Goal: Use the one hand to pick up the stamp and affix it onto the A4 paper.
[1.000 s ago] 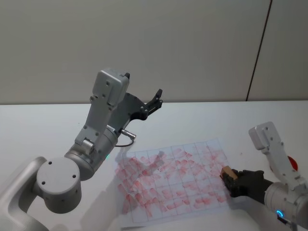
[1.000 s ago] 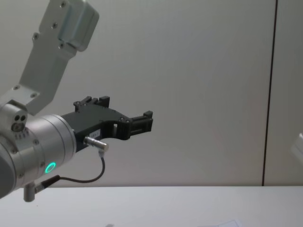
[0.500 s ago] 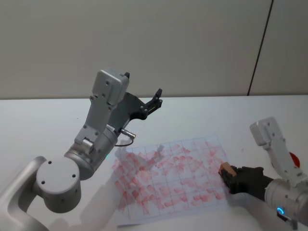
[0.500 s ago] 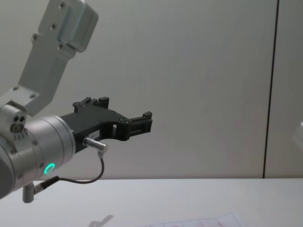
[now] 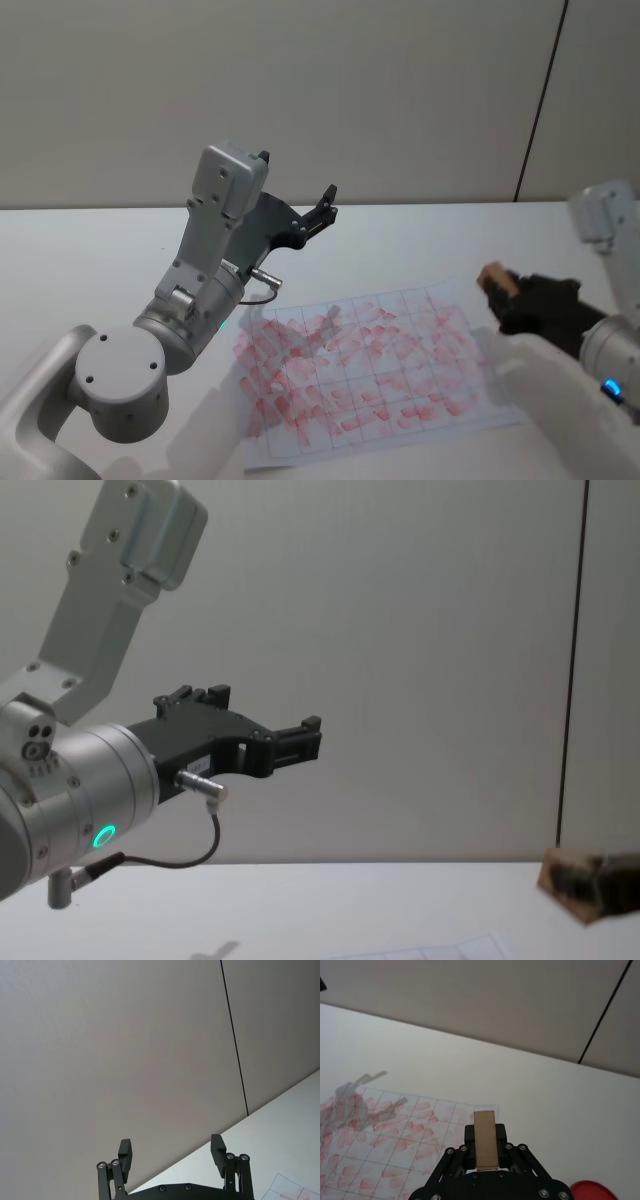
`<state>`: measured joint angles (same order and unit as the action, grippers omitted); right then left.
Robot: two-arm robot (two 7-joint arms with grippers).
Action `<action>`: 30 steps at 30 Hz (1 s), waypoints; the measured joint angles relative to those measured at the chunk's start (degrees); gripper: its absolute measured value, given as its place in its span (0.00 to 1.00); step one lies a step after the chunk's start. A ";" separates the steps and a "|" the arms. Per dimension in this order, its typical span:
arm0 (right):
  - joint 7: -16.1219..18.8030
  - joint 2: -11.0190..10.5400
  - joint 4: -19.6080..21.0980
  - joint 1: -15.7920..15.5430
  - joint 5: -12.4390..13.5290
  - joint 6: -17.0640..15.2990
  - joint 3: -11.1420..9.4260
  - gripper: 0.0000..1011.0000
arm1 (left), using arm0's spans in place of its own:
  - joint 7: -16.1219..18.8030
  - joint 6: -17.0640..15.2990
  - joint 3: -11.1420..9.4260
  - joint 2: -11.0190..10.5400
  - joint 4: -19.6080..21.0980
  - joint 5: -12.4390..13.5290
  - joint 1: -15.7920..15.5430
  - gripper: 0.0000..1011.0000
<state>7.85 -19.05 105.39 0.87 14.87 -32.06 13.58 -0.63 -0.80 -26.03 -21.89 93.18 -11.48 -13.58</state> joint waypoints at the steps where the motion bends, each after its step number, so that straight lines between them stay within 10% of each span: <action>1: 0.00 0.00 0.00 0.00 0.00 0.00 0.00 0.22 | 0.00 0.00 0.00 0.00 0.00 0.00 0.00 0.99; 30: -7.47 -4.34 -1.36 -3.72 4.24 -0.95 -6.55 0.22 | 0.00 0.00 0.00 0.00 0.00 0.00 0.00 0.99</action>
<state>0.38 -23.38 104.03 -2.85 19.12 -33.01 7.03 -0.63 -0.80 -26.02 -21.89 93.18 -11.48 -13.58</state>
